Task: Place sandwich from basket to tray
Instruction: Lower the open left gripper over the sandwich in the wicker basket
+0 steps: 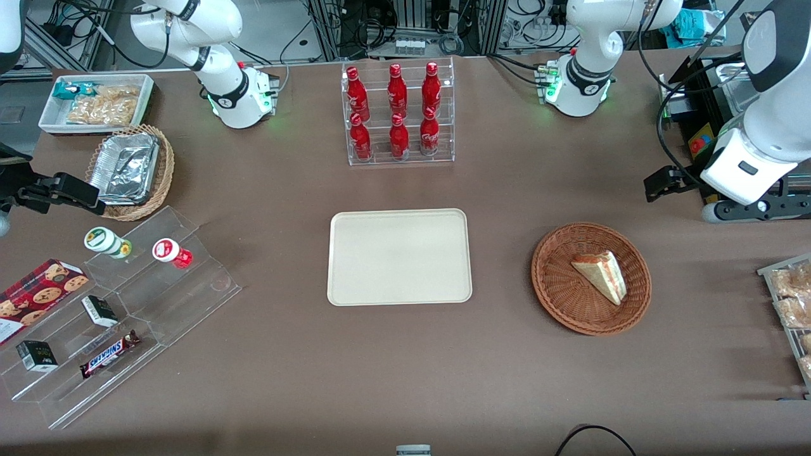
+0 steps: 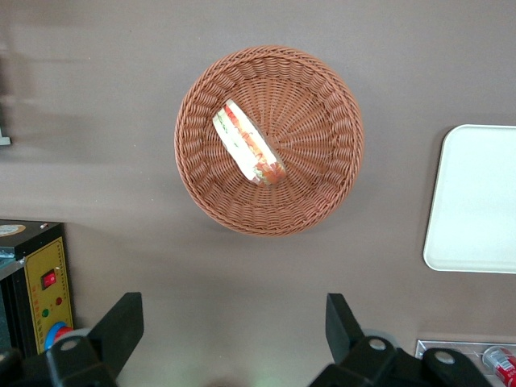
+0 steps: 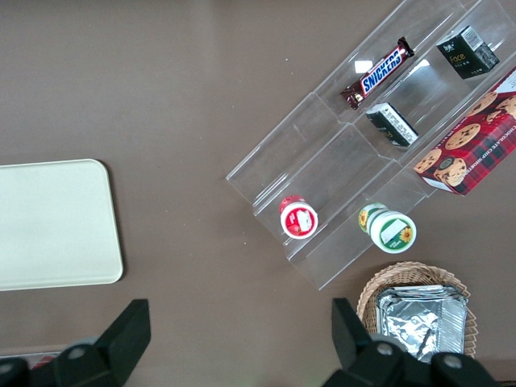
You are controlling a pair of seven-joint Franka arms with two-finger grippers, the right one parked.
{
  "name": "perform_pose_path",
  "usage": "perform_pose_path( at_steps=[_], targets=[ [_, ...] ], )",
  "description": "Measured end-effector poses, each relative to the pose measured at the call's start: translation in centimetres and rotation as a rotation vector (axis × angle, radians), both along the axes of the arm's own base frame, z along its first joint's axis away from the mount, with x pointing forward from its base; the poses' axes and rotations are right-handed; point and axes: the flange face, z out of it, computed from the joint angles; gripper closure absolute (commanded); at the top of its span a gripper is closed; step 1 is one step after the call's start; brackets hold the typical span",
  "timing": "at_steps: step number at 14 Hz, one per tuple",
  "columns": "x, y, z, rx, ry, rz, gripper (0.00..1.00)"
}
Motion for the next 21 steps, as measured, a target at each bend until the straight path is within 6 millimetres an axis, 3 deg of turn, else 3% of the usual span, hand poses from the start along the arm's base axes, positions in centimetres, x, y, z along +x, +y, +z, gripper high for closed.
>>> perform_pose_path(
  at_steps=[3,5,7,11,15,18,21],
  targets=[
    [0.0,-0.1,-0.1,0.006,0.003,-0.007,0.0],
    [0.3,-0.4,-1.6,0.008,0.031,-0.013,0.0],
    [1.1,-0.5,-4.9,0.012,0.083,-0.015,0.0],
    [3.3,-0.7,-13.3,0.008,0.074,-0.019,0.0],
    [2.8,-0.4,-19.8,-0.001,-0.01,0.011,0.0],
    [2.0,-0.3,-22.8,0.005,-0.054,0.222,0.0],
    [2.1,-0.5,-24.3,0.012,-0.065,0.44,0.0]
  ],
)
